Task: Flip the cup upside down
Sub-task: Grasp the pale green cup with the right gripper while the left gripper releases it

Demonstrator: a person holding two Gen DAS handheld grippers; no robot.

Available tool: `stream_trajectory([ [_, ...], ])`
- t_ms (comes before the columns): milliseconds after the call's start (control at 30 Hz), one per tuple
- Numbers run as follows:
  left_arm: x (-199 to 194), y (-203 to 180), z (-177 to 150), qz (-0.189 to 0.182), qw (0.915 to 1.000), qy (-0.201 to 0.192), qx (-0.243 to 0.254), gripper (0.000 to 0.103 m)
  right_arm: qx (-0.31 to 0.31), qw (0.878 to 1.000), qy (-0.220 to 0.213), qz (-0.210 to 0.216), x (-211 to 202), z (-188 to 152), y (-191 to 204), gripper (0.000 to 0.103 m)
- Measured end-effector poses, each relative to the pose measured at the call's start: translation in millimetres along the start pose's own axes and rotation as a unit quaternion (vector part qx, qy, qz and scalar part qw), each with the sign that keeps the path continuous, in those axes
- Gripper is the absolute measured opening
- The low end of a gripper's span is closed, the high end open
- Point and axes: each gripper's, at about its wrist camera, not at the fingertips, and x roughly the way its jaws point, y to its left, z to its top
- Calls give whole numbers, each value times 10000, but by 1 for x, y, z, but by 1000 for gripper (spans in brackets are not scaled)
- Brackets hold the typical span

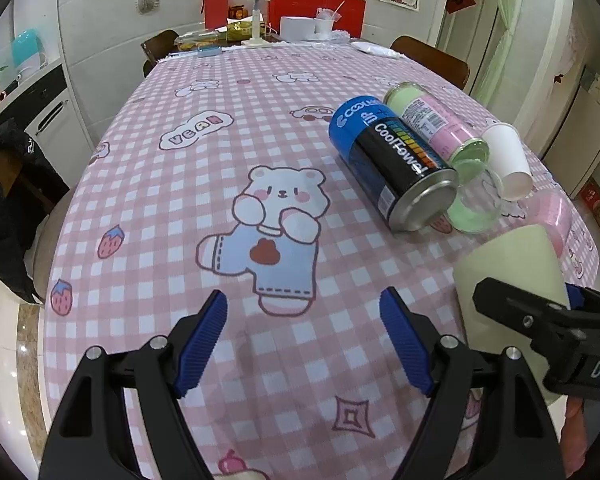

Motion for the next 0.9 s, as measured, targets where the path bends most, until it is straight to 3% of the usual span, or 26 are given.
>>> stream_trajectory([
  [33, 1, 0, 1, -4, 10000, 6, 6, 78, -17, 9999, 83, 127, 1, 1, 0, 91],
  [67, 2, 1, 2, -14, 10000, 12, 14, 78, 3, 9996, 207, 192, 4, 1, 0, 79],
  [100, 3, 1, 3, -24, 10000, 16, 15, 78, 44, 9995, 272, 176, 5, 2, -1, 76],
  [267, 5, -1, 5, -76, 10000, 3, 28, 78, 8, 9999, 94, 122, -2, -1, 0, 76],
  [633, -5, -11, 9, -135, 9997, -141, 113, 78, -337, 9957, -803, -311, -32, 8, 6, 75],
  [900, -9, -8, 16, -92, 9996, -240, 76, 78, -538, 9915, -1090, -470, -34, 15, 10, 75],
])
